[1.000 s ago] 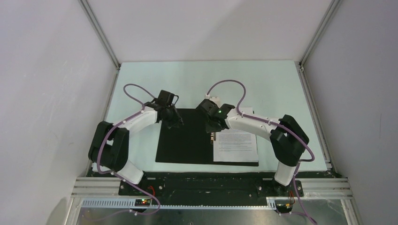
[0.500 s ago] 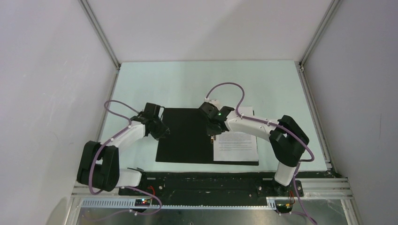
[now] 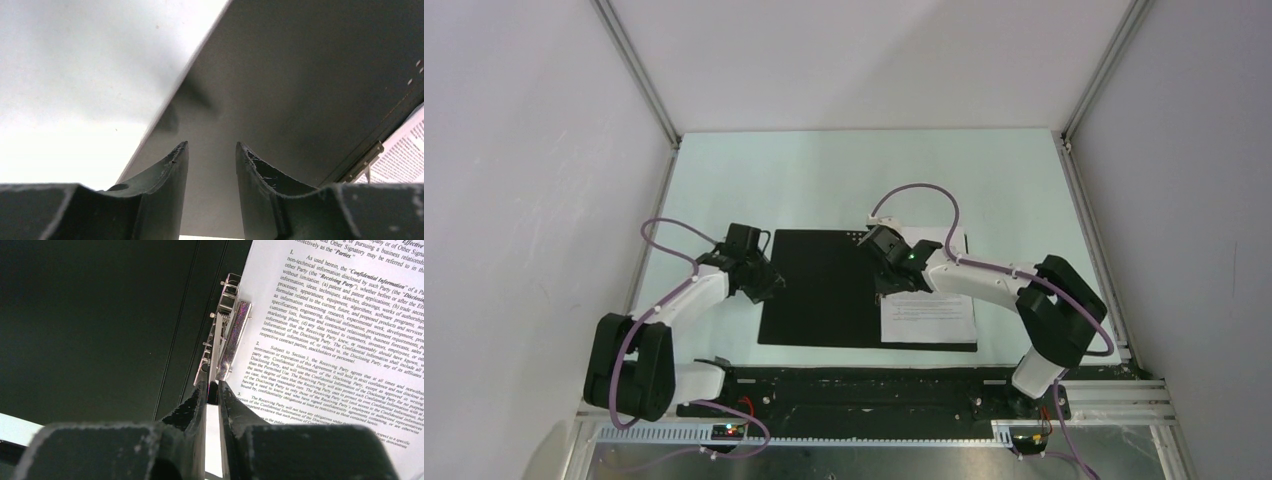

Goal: Put the files into the folder

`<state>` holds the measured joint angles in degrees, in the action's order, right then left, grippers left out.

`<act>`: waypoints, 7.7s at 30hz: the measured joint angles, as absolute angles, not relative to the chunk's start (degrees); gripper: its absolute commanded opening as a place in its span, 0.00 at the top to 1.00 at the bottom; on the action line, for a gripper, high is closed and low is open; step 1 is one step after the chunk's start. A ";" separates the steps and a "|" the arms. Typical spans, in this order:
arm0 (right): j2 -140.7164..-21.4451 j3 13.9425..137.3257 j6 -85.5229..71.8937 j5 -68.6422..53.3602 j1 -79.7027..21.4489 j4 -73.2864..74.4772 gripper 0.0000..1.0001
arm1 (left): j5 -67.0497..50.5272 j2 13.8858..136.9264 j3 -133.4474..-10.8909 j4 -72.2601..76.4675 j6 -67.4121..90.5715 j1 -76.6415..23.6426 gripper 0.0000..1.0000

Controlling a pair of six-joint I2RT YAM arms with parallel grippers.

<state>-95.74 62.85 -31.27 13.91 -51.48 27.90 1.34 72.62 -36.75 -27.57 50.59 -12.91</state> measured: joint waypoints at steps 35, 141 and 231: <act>-84.95 44.88 -31.57 14.13 -53.41 13.61 1.00 | -15.35 112.18 -74.67 -25.39 48.88 -38.85 0.60; -89.95 61.63 -47.07 14.66 -49.87 31.90 0.76 | -12.64 112.81 -71.99 -21.78 50.57 -41.08 0.80; -91.29 59.24 -49.36 13.41 -51.05 30.87 0.86 | -12.67 112.81 -71.77 -21.52 50.65 -41.08 0.81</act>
<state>-91.29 59.24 -49.36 13.41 -51.05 30.87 -12.67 112.81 -71.77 -21.52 50.65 -41.08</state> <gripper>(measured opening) 0.162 0.192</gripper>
